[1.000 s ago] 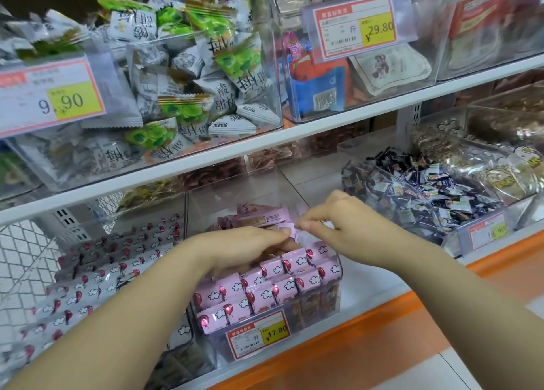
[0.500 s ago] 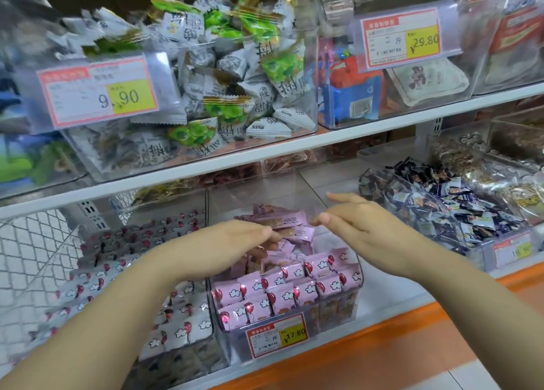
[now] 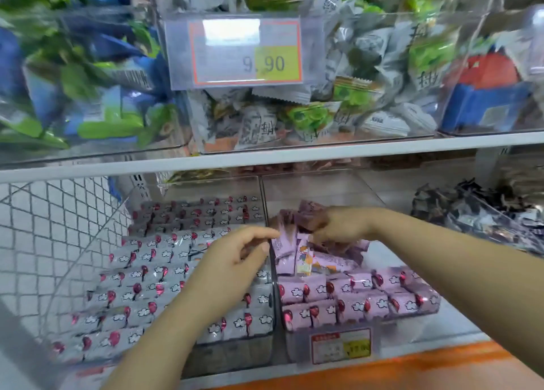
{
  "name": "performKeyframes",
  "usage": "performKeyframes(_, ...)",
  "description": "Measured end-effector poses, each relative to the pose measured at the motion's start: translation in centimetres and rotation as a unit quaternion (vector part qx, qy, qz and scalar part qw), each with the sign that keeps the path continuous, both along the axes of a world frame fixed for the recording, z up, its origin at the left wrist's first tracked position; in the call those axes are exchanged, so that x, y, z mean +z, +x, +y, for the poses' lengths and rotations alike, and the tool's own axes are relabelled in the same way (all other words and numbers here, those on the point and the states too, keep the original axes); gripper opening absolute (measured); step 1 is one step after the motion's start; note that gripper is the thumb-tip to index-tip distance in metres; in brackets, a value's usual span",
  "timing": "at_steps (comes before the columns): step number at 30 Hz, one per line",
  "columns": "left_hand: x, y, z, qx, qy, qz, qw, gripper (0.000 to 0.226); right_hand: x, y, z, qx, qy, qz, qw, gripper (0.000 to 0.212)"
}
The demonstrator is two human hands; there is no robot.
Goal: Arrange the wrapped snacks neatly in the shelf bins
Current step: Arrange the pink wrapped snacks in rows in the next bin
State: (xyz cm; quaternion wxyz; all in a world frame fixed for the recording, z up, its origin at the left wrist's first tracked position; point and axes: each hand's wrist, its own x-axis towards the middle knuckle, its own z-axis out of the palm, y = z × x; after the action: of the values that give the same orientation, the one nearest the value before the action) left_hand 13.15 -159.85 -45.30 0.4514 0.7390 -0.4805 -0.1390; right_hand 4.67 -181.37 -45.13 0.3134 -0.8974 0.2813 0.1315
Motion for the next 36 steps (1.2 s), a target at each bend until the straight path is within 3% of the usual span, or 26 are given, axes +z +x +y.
performKeyframes(3, -0.5, 0.4, 0.2, 0.005, -0.009, 0.039, 0.999, 0.025, -1.3, 2.2, -0.4, -0.048, 0.034, 0.040, 0.997, 0.037)
performKeyframes(7, -0.7, 1.2, 0.0, -0.004, -0.021, 0.071, 0.997, 0.026, -2.2, 3.7, -0.2, -0.029, -0.010, 0.049, 0.998, 0.054)
performKeyframes(12, -0.7, 1.4, -0.2, -0.011, -0.022, 0.071, 0.997, 0.028, 0.0, 1.8, 0.4, -0.033, 0.035, 0.004, 0.999, 0.024)
performKeyframes(13, -0.7, 1.4, -0.2, -0.011, -0.021, 0.071, 0.997, 0.028, 0.9, 1.0, 0.8, -0.025, 0.015, -0.016, 0.999, 0.028)
performKeyframes(15, -0.7, 1.3, -0.1, -0.012, -0.018, 0.068, 0.997, 0.029, 2.7, -0.5, 1.7, 0.013, -0.107, -0.045, 0.993, 0.027)
performKeyframes(17, -0.6, 1.1, 0.0, -0.012, -0.013, 0.067, 0.998, 0.029, 4.4, -1.8, 2.7, 0.041, -0.223, -0.067, 0.972, 0.041)
performKeyframes(19, -0.5, 0.8, 0.0, -0.005, -0.008, 0.064, 0.998, 0.030, 5.2, -2.4, 3.6, 0.053, -0.233, -0.116, 0.964, 0.042)
performKeyframes(23, -0.3, 0.6, -0.3, 0.004, 0.016, 0.006, 1.000, 0.026, 4.0, -1.1, 5.4, 0.090, -0.132, -0.176, 0.971, 0.026)
performKeyframes(28, -0.7, 0.9, -0.6, -0.035, 0.011, -0.115, 0.993, 0.026, 1.0, -0.2, 4.9, 0.043, 0.069, -0.146, 0.986, 0.018)
performKeyframes(32, -1.2, 1.2, -0.8, -0.052, 0.046, -0.166, 0.984, 0.026, 0.9, -0.6, 3.6, -0.011, 0.297, -0.107, 0.949, 0.009)
performKeyframes(36, -1.5, 1.3, -1.1, -0.068, 0.075, -0.169, 0.980, 0.028, 0.5, -1.0, 2.5, -0.040, 0.388, -0.094, 0.916, 0.021)
